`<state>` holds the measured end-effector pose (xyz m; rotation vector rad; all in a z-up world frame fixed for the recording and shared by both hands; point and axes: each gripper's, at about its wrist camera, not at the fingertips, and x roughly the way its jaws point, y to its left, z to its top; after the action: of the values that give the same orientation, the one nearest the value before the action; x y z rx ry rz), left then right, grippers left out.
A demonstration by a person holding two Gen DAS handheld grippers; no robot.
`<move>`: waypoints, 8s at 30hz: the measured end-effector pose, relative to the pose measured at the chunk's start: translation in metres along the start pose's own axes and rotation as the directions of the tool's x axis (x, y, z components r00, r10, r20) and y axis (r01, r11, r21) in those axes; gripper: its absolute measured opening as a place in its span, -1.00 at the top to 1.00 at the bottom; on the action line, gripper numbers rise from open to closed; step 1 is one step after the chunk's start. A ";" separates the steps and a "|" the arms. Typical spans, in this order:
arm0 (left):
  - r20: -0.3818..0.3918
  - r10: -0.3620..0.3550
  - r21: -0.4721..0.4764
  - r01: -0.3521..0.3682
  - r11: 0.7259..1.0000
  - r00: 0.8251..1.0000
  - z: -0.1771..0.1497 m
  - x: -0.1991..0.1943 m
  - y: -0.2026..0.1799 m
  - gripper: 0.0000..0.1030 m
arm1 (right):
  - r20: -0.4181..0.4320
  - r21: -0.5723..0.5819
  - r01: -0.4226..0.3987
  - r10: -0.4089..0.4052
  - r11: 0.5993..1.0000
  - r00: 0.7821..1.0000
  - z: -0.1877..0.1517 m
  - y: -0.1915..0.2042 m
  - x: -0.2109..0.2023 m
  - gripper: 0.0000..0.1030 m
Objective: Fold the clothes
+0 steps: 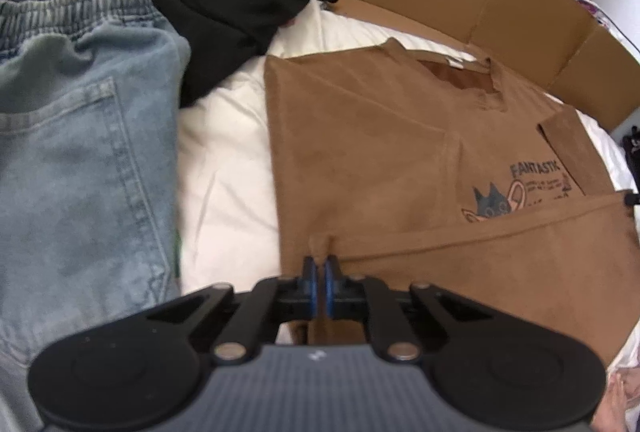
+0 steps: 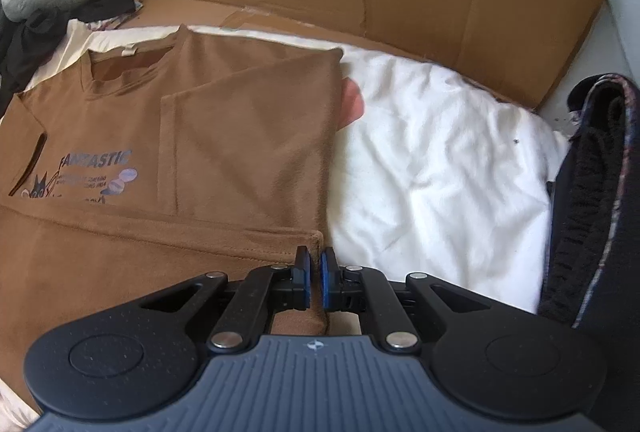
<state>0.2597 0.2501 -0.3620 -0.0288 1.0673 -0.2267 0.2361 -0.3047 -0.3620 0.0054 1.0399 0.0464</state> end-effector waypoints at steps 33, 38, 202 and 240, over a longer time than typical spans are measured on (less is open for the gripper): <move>0.195 0.070 0.013 -0.074 0.997 0.978 0.103 -0.097 -0.013 0.93 | 0.198 -0.042 0.094 -0.084 0.995 0.977 0.112 0.016 -0.110 0.94; 0.178 0.093 -0.004 -0.093 0.996 0.980 0.120 -0.079 -0.011 0.93 | 0.171 -0.040 0.113 -0.105 0.993 0.980 0.131 0.018 -0.089 0.93; -0.003 0.088 0.130 -0.087 0.988 0.996 -0.031 -0.016 -0.120 0.76 | 0.022 0.040 -0.197 0.196 0.980 0.980 -0.029 0.051 -0.014 0.55; -0.114 0.081 0.222 -0.054 0.974 0.990 -0.033 0.017 -0.120 0.54 | -0.075 0.304 0.007 0.017 0.953 0.997 -0.064 -0.037 -0.019 0.34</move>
<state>0.2187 0.1323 -0.3764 0.2214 1.1584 -0.2862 0.1728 -0.3440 -0.3785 0.2893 1.1160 -0.1106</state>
